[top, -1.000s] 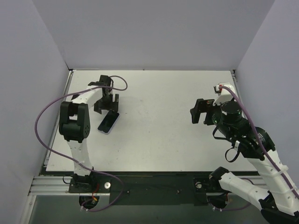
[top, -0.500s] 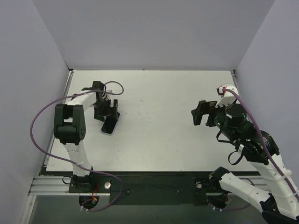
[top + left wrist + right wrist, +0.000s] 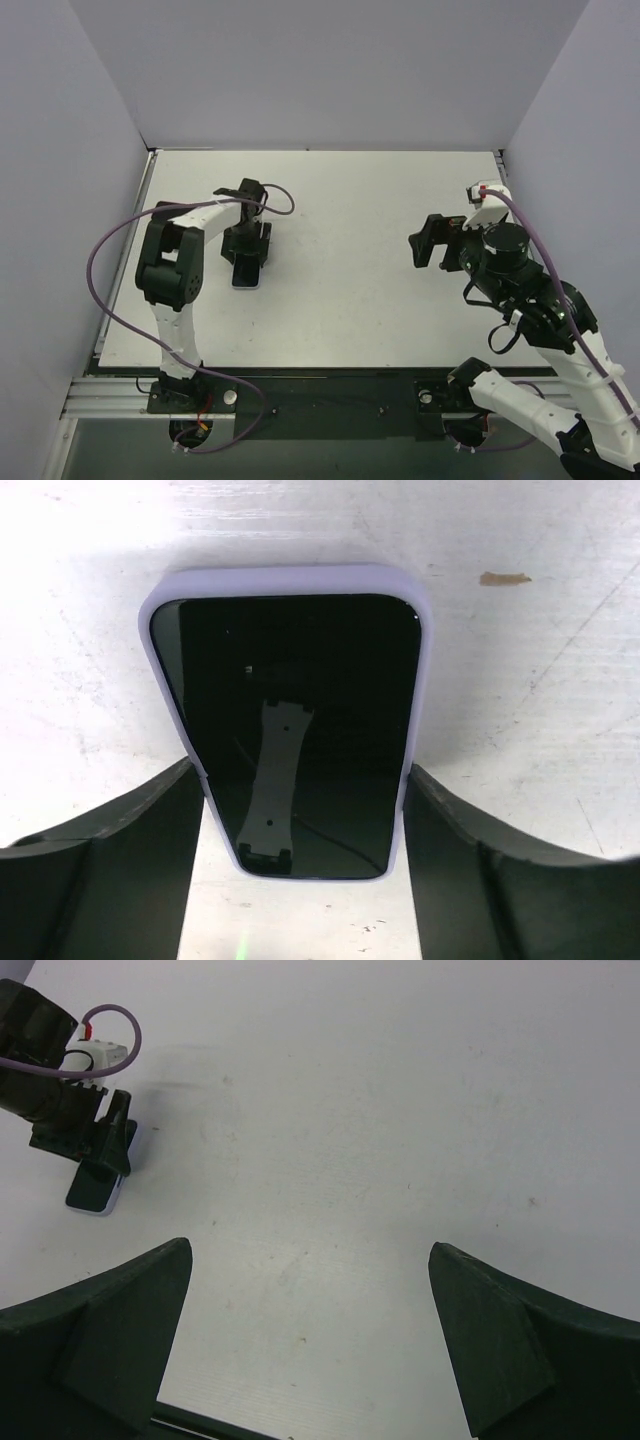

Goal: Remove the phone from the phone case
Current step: Pick up the phone at the center of the board.

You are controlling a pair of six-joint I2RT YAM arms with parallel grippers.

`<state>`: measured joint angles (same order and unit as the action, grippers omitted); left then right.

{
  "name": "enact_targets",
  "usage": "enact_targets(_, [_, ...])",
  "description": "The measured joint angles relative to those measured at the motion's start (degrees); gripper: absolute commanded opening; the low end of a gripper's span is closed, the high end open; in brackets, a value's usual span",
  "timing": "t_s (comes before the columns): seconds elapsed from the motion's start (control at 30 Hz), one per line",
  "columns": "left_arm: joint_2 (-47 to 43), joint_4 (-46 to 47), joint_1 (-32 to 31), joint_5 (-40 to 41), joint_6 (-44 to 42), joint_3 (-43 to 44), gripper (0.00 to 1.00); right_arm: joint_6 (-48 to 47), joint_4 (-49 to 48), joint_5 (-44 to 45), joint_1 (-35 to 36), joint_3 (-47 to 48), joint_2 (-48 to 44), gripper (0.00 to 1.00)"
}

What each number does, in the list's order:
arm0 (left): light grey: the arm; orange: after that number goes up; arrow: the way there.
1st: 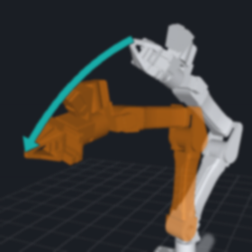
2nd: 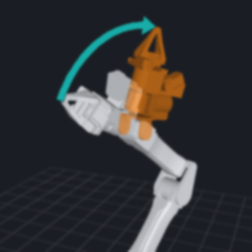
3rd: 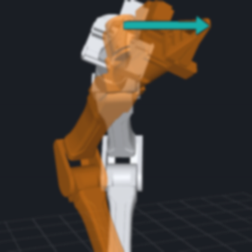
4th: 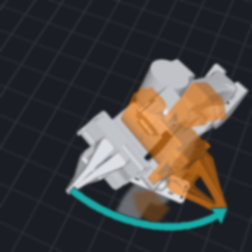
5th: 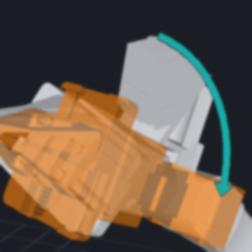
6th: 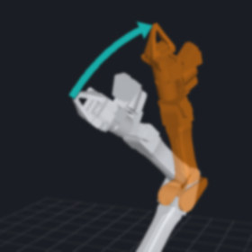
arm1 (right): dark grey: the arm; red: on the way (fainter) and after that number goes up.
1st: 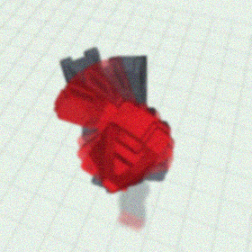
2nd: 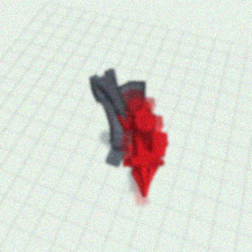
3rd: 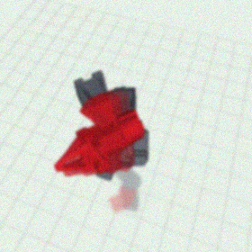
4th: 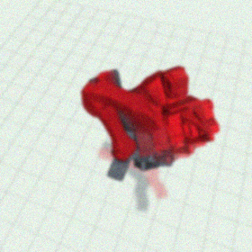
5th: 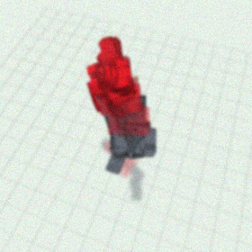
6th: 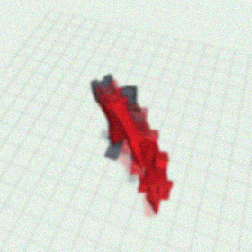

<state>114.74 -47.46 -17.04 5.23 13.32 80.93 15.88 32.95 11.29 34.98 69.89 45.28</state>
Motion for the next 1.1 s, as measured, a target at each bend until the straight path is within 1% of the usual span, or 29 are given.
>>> enact_targets(0.07, [0.68, -1.36, -0.66, 1.25, 0.96, 1.11, 0.6, 0.9, -0.17, 0.28, 0.0, -0.02, 1.33, 1.0])
enact_targets(0.1, [0.79, -1.62, -0.92, 1.7, 1.16, 1.31, 0.55, 1.29, -0.17, 0.33, 0.0, -0.02, 2.08, 1.0])
enact_targets(0.13, [0.9, -1.84, -1.14, 2.08, 1.33, 1.49, 0.43, 1.68, -0.13, 0.46, 0.0, -0.02, 3.15, 1.0])
enact_targets(0.17, [1.01, -1.97, -1.18, 2.08, 1.33, 1.64, 0.37, 1.92, -0.09, 0.46, 0.0, -0.02, 4.22, 1.0])
enact_targets(0.2, [1.18, -2.14, -1.16, 1.88, 1.33, 1.84, 0.23, 2.12, 0.0, 0.46, 0.0, -0.02, 4.87, 1.0])
enact_targets(0.23, [1.38, -2.45, -1.09, 1.6, 1.31, 2.12, 0.14, 2.51, 0.17, 0.46, 0.0, -0.09, 6.01, 1.0])
enact_targets(0.27, [1.53, -2.67, -1.01, 1.33, 1.25, 2.36, 0.01, 2.97, 0.26, 0.44, 0.0, -0.26, 6.86, 1.0])
enact_targets(0.4, [1.53, -2.78, -0.74, 0.37, 1.14, 2.45, 0.0, 4.24, 0.57, -1.31, -0.17, -2.45, 8.74, 0.96])
enact_targets(0.47, [1.2, -2.51, -0.57, -0.07, 1.11, 2.16, 0.0, 4.66, 0.61, -1.79, -0.17, -4.33, 8.87, 0.96])
enact_targets(0.53, [0.26, -1.6, -0.17, -1.42, 1.22, 1.03, 0.0, 5.35, 0.22, -2.47, -0.17, -7.02, 8.98, 0.93])
enact_targets(0.57, [-0.35, -1.18, 0.02, -2.64, 1.38, 0.48, 0.0, 5.64, -0.46, -3.37, -0.17, -8.96, 9.03, 0.89])
enact_targets(0.67, [-2.49, 0.57, 0.57, -8.66, 2.99, -1.33, 0.0, 8.2, -2.93, -5.31, 0.26, -13.99, 10.95, 0.84])
enact_targets(0.73, [-4.68, 1.99, 0.83, -13.49, 5.62, -2.38, 0.0, 10.14, -4.98, -4.31, 2.64, -15.8, 13.77, 0.82])
enact_targets(0.77, [-5.66, 2.45, 0.9, -15.04, 6.82, -2.58, 0.0, 10.93, -6.03, -3.21, 5.14, -16.13, 15.58, 0.82])
enact_targets(0.83, [-8.57, 4.63, 1.01, -17.94, 11.5, -3.63, 0.0, 12.0, -8.66, -1.05, 10.75, -16.06, 19.06, 0.81])
enact_targets(0.9, [-12.72, 9.31, 0.85, -20.06, 17.07, -7.06, 0.0, 13.11, -12.02, 0.96, 16.35, -15.78, 22.45, 0.81])
enact_targets(0.97, [-18.73, 15.23, 0.48, -21.94, 23.93, -13.07, 0.0, 14.23, -16.17, 2.36, 20.83, -15.78, 24.79, 0.77])
enact_targets(1.0, [-22.1, 18.47, 0.02, -22.73, 27.87, -16.94, 0.0, 14.62, -18.49, 2.82, 22.69, -15.78, 25.49, 0.73])
enact_targets(1.1, [-31.52, 28.09, -1.62, -24.26, 39.91, -28.48, 0.0, 15.21, -24.41, 3.26, 25.33, -15.78, 26.43, 0.71])
